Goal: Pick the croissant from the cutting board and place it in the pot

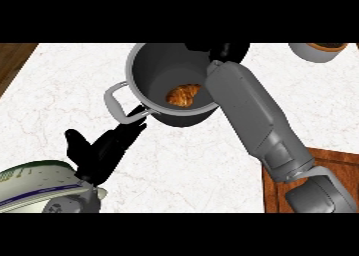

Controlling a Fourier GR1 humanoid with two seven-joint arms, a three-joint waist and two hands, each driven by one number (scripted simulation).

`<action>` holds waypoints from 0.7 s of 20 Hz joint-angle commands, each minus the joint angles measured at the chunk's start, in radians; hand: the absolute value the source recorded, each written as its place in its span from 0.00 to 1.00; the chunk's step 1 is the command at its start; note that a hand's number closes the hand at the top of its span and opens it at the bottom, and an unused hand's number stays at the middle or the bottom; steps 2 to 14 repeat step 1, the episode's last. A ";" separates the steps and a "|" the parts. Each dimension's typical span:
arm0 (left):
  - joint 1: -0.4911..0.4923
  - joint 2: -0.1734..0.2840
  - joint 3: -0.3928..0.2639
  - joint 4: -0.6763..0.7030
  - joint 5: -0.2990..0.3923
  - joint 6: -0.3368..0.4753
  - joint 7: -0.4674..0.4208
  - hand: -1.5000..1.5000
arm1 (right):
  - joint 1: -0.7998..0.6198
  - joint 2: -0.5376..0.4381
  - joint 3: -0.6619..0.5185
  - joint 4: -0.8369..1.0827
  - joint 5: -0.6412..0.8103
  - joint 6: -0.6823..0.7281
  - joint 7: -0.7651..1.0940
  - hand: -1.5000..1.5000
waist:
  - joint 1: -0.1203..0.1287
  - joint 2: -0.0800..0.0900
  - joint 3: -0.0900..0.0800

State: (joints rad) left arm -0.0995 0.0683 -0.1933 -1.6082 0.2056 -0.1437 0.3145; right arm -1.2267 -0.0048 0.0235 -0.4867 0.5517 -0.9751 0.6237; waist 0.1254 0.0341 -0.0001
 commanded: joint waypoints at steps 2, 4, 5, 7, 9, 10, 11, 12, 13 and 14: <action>-0.007 0.014 0.031 0.010 0.011 -0.004 -0.003 0.50 | -0.026 0.005 -0.006 0.079 -0.022 -0.161 0.000 0.00 | -0.016 -0.003 -0.001; -0.007 0.014 0.031 0.010 0.011 -0.004 -0.003 0.50 | -0.026 0.005 -0.006 0.079 -0.022 -0.161 0.000 0.00 | -0.016 -0.003 -0.001; -0.007 0.014 0.031 0.010 0.011 -0.004 -0.003 0.50 | -0.026 0.005 -0.006 0.079 -0.022 -0.161 0.000 0.00 | -0.016 -0.003 -0.001; -0.007 0.014 0.031 0.010 0.011 -0.004 -0.003 0.50 | -0.026 0.005 -0.006 0.079 -0.022 -0.161 0.000 0.00 | -0.016 -0.003 -0.001; -0.007 0.014 0.031 0.010 0.011 -0.004 -0.003 0.50 | -0.026 0.005 -0.006 0.079 -0.022 -0.161 0.000 0.00 | -0.016 -0.003 -0.001; -0.007 0.014 0.031 0.010 0.011 -0.004 -0.003 0.50 | -0.026 0.005 -0.006 0.079 -0.022 -0.161 0.000 0.00 | -0.016 -0.003 -0.001; -0.007 0.014 0.031 0.010 0.011 -0.004 -0.003 0.50 | -0.026 0.005 -0.006 0.079 -0.022 -0.161 0.000 0.00 | -0.016 -0.003 -0.001; -0.007 0.014 0.031 0.010 0.011 -0.004 -0.003 0.50 | -0.026 0.005 -0.006 0.079 -0.022 -0.161 0.000 0.00 | -0.016 -0.003 -0.001; -0.007 0.014 0.031 0.010 0.011 -0.004 -0.003 0.50 | -0.026 0.005 -0.006 0.079 -0.022 -0.161 0.000 0.00 | -0.016 -0.003 -0.001; -0.007 0.014 0.031 0.010 0.011 -0.004 -0.003 0.50 | -0.026 0.005 -0.006 0.079 -0.022 -0.161 0.000 0.00 | -0.016 -0.003 -0.001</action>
